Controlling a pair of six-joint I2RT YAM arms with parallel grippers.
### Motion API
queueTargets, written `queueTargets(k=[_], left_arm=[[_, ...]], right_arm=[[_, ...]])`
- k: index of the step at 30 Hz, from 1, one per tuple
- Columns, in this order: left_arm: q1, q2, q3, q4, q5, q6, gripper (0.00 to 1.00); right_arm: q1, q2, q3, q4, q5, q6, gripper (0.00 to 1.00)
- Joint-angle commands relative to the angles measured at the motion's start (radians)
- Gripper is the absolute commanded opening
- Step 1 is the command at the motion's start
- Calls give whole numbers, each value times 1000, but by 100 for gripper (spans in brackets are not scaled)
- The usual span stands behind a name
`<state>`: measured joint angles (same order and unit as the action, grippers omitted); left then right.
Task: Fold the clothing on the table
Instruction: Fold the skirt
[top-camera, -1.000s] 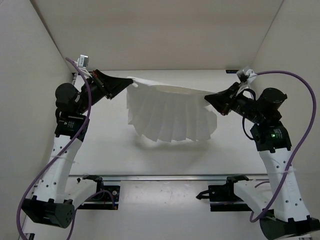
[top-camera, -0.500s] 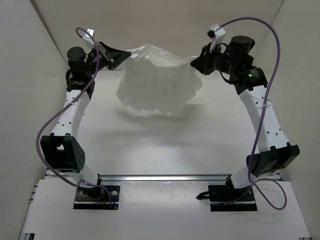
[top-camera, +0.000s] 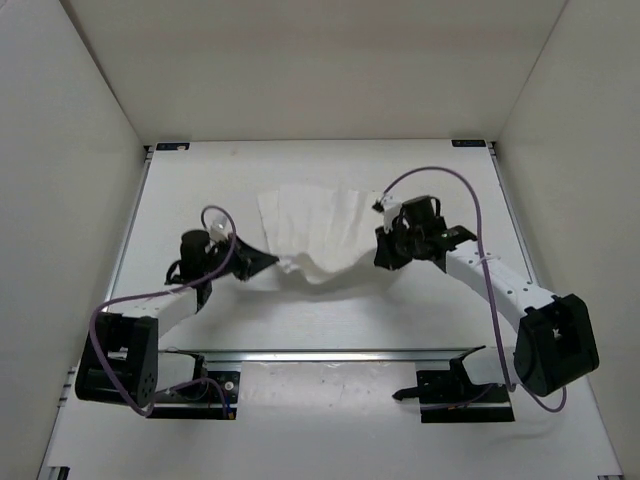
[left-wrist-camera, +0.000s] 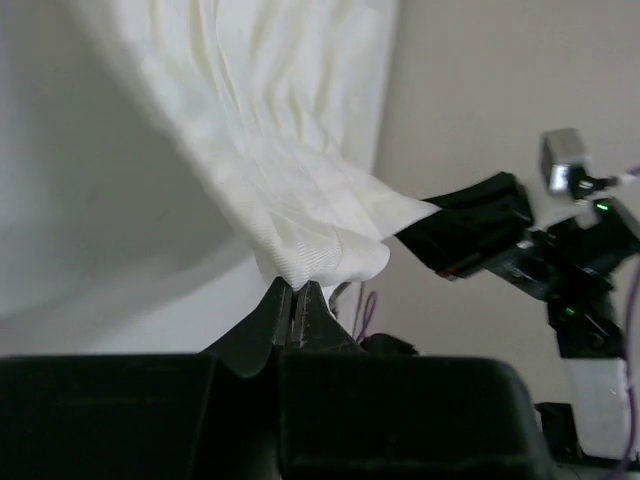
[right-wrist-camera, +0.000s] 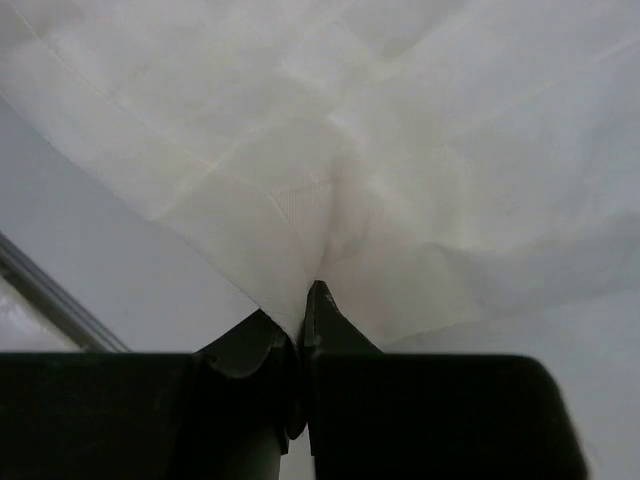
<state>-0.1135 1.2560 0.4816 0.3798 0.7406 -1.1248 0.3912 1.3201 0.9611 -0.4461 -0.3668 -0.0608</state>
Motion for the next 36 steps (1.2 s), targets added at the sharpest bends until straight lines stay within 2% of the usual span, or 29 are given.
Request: queueTargets(k=[1, 4, 8, 10, 13, 16, 20, 25, 31, 36], left_arm=[[-58, -117, -153, 4, -70, 36, 0], [-110, -211, -211, -143, -131, 74, 0], [-112, -484, -290, -309, -208, 45, 0], [-95, -665, -337, -447, -227, 13, 0], [-100, -780, -373, -521, -222, -10, 0], [-129, -802, -406, -504, -230, 0, 0], [-127, -820, -394, -573, -256, 69, 0], [-130, -834, -371, -633, -244, 71, 0], [-184, -941, -275, -806, -242, 43, 0], [-189, -998, -137, -941, -245, 54, 0]], right_arm=[[87, -71, -95, 12, 60, 106, 0], [138, -125, -166, -52, 65, 153, 0], [135, -218, -228, -141, -12, 182, 0], [115, -280, -248, -164, -64, 184, 0], [80, -377, -282, -200, -131, 153, 0], [66, -386, -280, -195, -154, 121, 0], [50, -345, -269, -203, -179, 102, 0], [58, -329, -260, -221, -221, 73, 0], [135, -303, -154, -383, -265, 41, 0], [94, -407, -128, -473, -282, 24, 0]])
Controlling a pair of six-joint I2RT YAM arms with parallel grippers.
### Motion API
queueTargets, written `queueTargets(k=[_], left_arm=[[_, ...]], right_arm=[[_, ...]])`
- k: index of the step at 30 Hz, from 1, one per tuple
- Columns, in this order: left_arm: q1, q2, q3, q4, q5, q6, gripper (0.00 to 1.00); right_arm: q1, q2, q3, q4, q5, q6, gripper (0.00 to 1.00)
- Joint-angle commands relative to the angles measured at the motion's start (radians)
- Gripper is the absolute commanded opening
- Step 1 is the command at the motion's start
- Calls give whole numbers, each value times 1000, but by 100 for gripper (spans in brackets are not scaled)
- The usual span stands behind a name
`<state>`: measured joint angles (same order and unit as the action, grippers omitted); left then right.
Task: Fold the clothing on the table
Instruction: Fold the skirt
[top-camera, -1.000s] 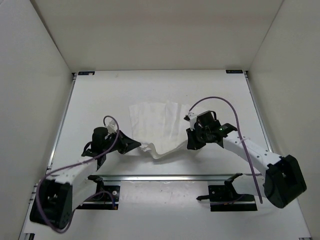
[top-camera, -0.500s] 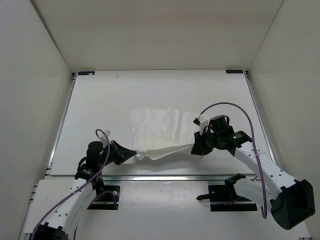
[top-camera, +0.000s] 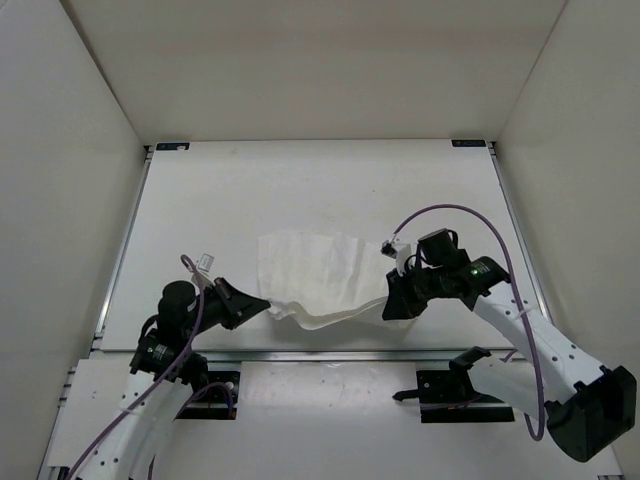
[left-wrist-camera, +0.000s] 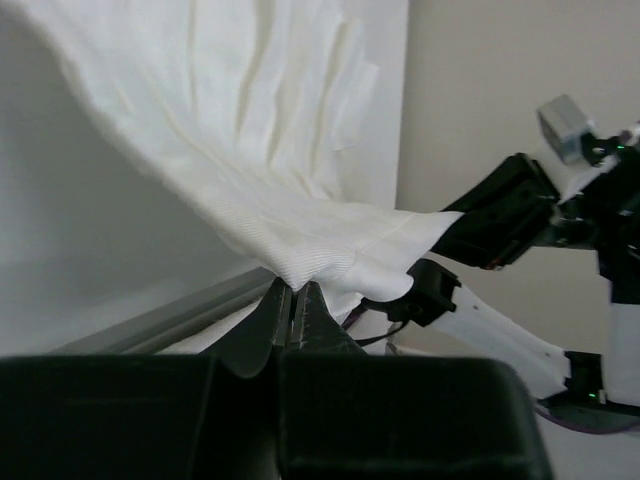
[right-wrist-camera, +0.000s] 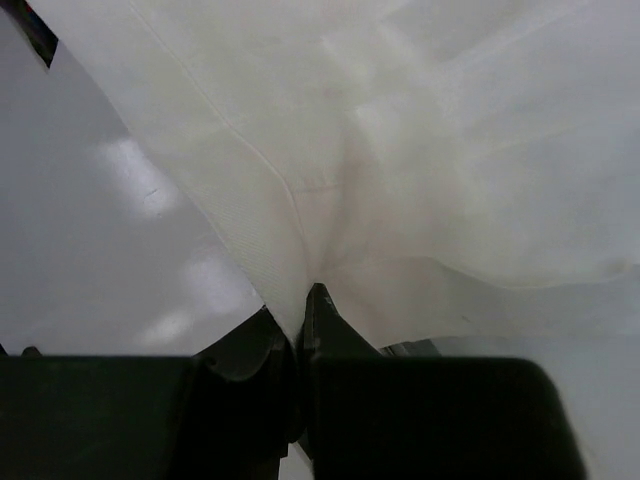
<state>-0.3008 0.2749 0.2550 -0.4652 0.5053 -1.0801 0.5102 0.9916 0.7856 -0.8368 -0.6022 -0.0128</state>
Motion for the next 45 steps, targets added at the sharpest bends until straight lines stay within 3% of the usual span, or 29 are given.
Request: queueTargets(k=[1, 4, 14, 20, 23, 27, 29, 30, 31, 32, 33, 35, 38, 40, 45], left_arm=[[0, -17, 124, -124, -10, 17, 0], [9, -5, 178, -136, -8, 17, 0], [51, 173, 52, 206, -1, -40, 0], [78, 398, 133, 373, -91, -9, 2], [94, 593, 223, 402, -106, 64, 3], [130, 733, 265, 480, -140, 91, 4], [141, 835, 317, 505, -148, 121, 15], [140, 895, 363, 497, -140, 131, 29], [149, 926, 400, 497, -139, 155, 43], [150, 976, 415, 507, -136, 169, 62], [158, 1025, 437, 537, -126, 170, 67], [176, 1091, 470, 597, -100, 157, 68], [200, 1179, 546, 623, -59, 146, 71], [198, 1205, 582, 613, -51, 163, 72], [184, 1270, 621, 570, 7, 311, 71]], right_arm=[[-42, -90, 47, -88, -50, -27, 0], [-88, -139, 35, -84, -90, -16, 0], [-239, -19, 15, 7, -201, -10, 0], [-380, 215, 128, 117, -255, 66, 0], [-392, 342, 182, 185, -266, 97, 0], [-368, 497, 279, 243, -231, 122, 0], [-372, 564, 332, 252, -209, 128, 1], [-377, 606, 358, 261, -194, 128, 10], [-381, 640, 388, 271, -180, 129, 30], [-392, 675, 400, 281, -157, 137, 36], [-403, 692, 438, 298, -150, 151, 37], [-427, 734, 466, 347, -143, 183, 40], [-476, 742, 515, 470, -136, 250, 59], [-489, 722, 515, 485, -113, 237, 64], [-481, 633, 380, 550, -103, 160, 62]])
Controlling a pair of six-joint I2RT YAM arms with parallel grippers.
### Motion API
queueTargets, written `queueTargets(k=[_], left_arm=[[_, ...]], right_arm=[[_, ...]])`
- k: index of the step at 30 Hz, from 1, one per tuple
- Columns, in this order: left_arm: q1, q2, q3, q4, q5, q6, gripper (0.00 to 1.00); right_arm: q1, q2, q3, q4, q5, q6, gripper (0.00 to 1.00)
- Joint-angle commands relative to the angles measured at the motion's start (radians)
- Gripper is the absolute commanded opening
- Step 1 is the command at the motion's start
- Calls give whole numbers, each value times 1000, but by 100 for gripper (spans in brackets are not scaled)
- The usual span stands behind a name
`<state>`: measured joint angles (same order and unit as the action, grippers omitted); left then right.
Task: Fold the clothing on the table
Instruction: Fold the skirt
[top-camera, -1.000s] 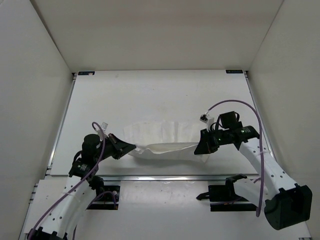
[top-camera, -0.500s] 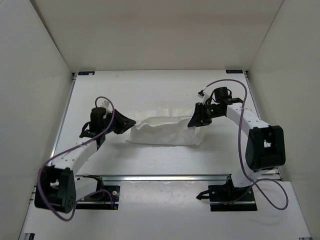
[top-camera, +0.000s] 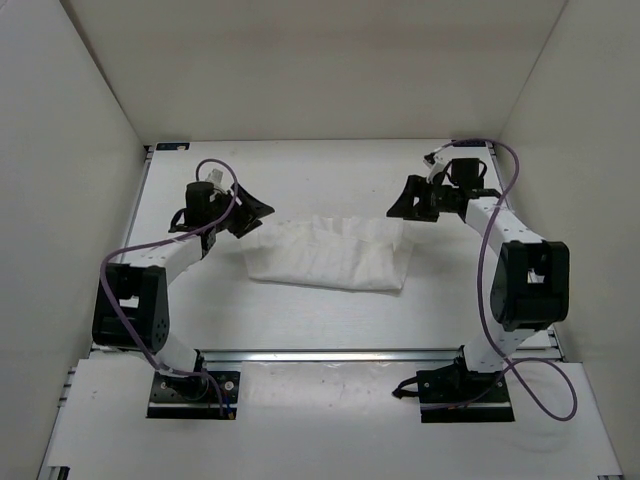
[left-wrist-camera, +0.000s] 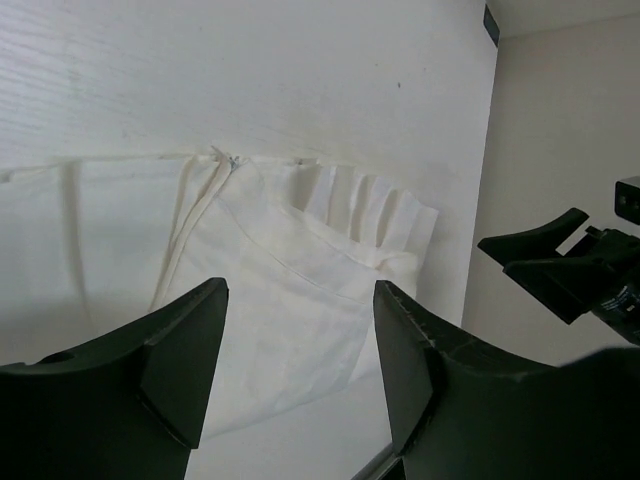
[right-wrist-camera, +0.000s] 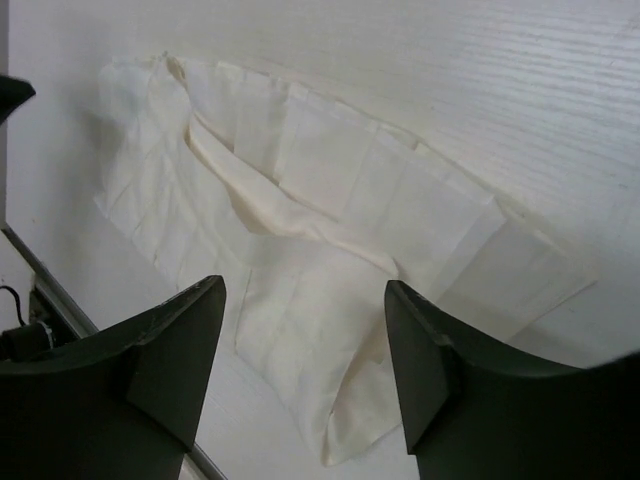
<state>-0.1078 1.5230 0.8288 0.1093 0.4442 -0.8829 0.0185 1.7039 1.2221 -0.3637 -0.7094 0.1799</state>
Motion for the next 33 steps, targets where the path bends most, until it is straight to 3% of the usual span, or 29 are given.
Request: queueTargets(k=[1, 4, 6, 18, 22, 29, 31, 33], left_arm=[[-13, 57, 68, -26, 77, 152, 70], [-41, 138, 130, -109, 87, 254, 56], [-62, 170, 154, -158, 44, 288, 54], [-128, 282, 250, -212, -76, 340, 56], [-157, 275, 263, -232, -171, 364, 58], [-174, 339, 343, -295, -213, 403, 59], [-182, 370, 374, -316, -206, 410, 53], [-188, 384, 379, -310, -178, 407, 35]], right_arm=[[20, -84, -103, 98, 10, -33, 62], [41, -99, -197, 147, 37, -30, 54], [49, -87, -220, 155, 47, -16, 50], [74, -21, -253, 178, 54, 1, 54], [90, 5, -240, 163, 64, -8, 54], [97, 30, -233, 150, 60, -10, 51], [100, 26, -230, 152, 57, -8, 43], [98, 22, -231, 151, 56, -10, 26]])
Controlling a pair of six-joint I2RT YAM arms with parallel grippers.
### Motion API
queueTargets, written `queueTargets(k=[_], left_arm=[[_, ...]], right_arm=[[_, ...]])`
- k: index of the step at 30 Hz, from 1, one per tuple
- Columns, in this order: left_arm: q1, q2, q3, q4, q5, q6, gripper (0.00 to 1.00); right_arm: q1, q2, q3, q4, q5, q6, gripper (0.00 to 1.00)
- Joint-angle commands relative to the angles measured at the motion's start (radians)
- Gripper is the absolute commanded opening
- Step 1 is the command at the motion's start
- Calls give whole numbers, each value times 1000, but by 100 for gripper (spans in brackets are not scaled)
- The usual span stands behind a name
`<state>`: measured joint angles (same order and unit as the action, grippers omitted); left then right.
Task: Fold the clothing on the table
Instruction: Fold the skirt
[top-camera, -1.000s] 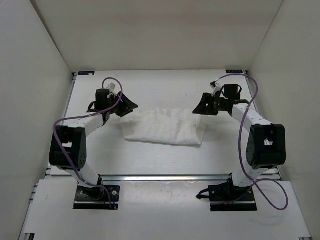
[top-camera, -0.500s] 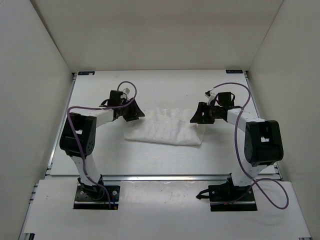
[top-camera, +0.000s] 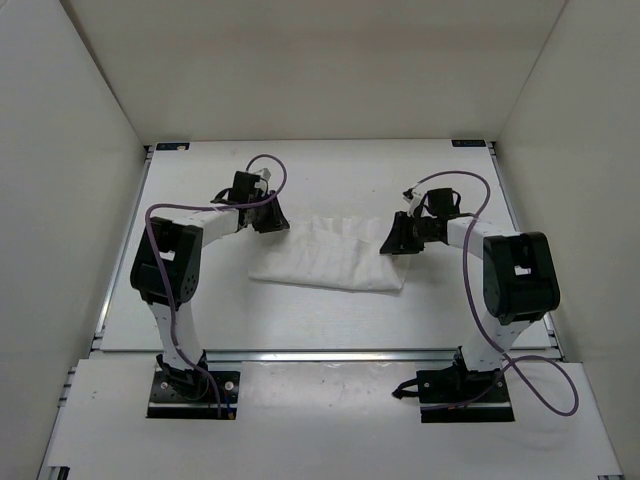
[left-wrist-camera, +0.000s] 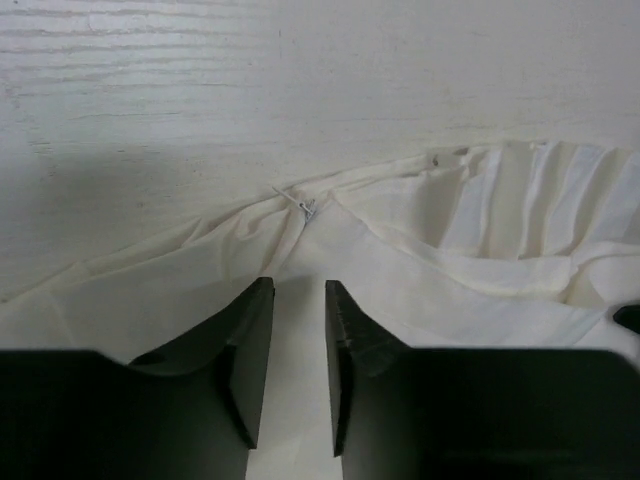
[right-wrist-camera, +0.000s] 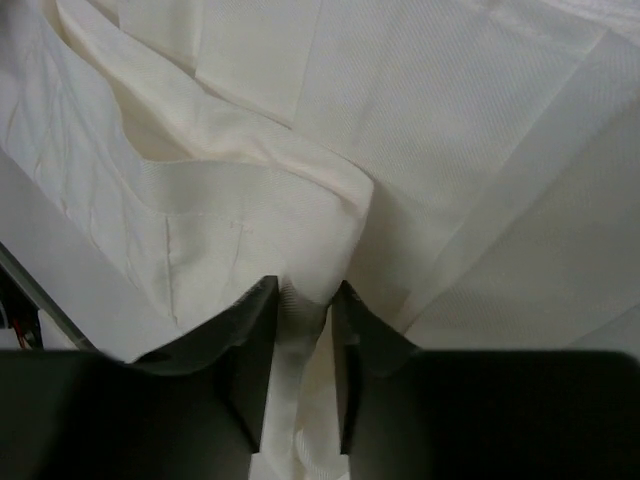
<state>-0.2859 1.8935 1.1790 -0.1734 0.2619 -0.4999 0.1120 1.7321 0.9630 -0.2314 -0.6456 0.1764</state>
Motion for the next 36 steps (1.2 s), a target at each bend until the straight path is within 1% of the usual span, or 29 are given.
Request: queueTargets(k=[1, 3, 4, 5, 9, 14, 15, 16, 17, 19, 21, 27, 30, 33, 36], left_arm=[[-12, 9, 25, -35, 5, 15, 30], [-10, -5, 15, -12, 29, 4, 9], [-6, -23, 7, -15, 22, 3, 1], [-10, -31, 4, -12, 22, 11, 0], [-2, -80, -16, -23, 52, 15, 0], [7, -152, -88, -28, 14, 35, 0], [14, -154, -100, -18, 19, 43, 8], [16, -169, -122, -5, 22, 41, 20], [17, -171, -133, -5, 28, 40, 39], [11, -162, -137, -9, 31, 49, 46], [-5, -149, -134, -3, 25, 49, 50], [-36, -122, -114, 55, 2, 9, 51], [-39, -87, -72, 57, 10, 0, 51], [-61, -53, -30, 45, -12, 8, 50], [-62, -33, -16, 52, -27, 0, 51]], right_arm=[[6, -11, 29, 20, -9, -9, 21], [6, -34, 33, 18, -9, -5, 3], [6, -49, 33, 17, -12, -3, 0], [5, -61, 29, 12, -14, -6, 0], [14, -158, 10, -5, -26, -5, 0], [20, -305, -20, -42, -48, 0, 0], [31, -331, -21, -43, -52, -5, 0], [25, -347, -26, -51, -52, -3, 0], [32, -364, -30, -55, -51, 3, 0], [40, -385, -49, -57, -49, 5, 0], [48, -396, -49, -60, -45, 8, 0], [80, -387, -53, -63, -37, 11, 0], [77, -384, -59, -66, -35, 9, 0], [66, -375, -56, -63, -48, 8, 0], [68, -375, -58, -60, -52, 6, 0]])
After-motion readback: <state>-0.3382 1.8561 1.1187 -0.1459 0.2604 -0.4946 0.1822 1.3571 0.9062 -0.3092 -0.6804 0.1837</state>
